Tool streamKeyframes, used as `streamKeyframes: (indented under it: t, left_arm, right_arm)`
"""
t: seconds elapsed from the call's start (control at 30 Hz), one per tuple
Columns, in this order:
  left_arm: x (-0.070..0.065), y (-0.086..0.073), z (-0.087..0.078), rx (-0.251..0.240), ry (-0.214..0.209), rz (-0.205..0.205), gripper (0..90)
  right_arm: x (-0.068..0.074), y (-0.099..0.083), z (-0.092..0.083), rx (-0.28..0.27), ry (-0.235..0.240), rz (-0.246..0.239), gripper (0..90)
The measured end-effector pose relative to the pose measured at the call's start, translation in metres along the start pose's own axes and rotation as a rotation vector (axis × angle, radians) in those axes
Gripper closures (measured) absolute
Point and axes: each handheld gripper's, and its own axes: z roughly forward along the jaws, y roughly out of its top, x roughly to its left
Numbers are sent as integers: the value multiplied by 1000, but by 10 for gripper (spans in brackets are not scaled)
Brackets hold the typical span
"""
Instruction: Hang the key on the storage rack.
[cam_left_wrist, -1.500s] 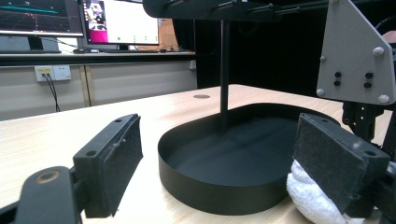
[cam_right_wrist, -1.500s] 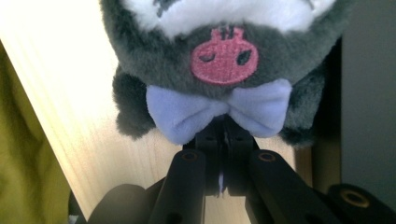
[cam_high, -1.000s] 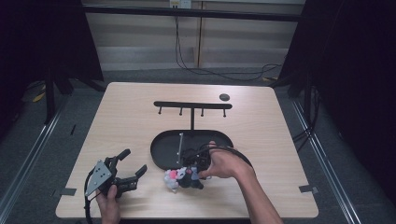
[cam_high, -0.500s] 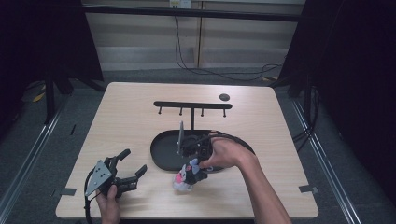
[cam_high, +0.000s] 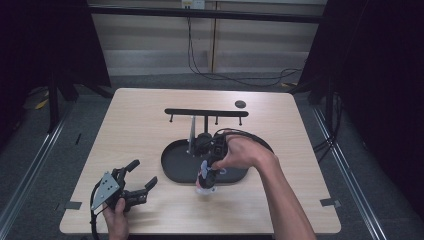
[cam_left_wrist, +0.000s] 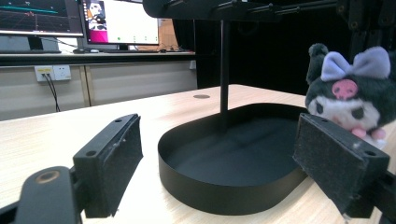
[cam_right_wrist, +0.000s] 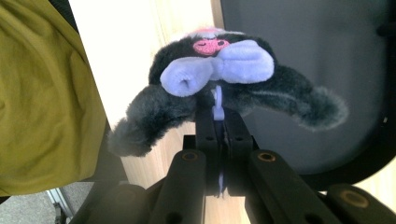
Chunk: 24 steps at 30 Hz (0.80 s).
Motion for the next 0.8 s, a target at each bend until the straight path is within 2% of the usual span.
streamKeyframes:
  t: [0.13,0.27,0.43,0.57,0.8]
  left_arm:
    - [0,0,0,0,-3,-2,152]
    - [0,0,0,0,-3,-2,152]
    - [0,0,0,0,-3,-2,153]
    - [0,0,0,0,-3,-2,152]
    - [0,0,0,0,-3,-2,153]
  right_arm:
    - [0,0,-5,-10,-2,-2,877]
    - [-3,1,-17,-48,-13,-17,877]
    - [-7,2,-24,-63,-3,-27,877]
    - [-13,3,-33,-73,-2,-20,876]
    - [-23,1,-52,-129,-13,-26,876]
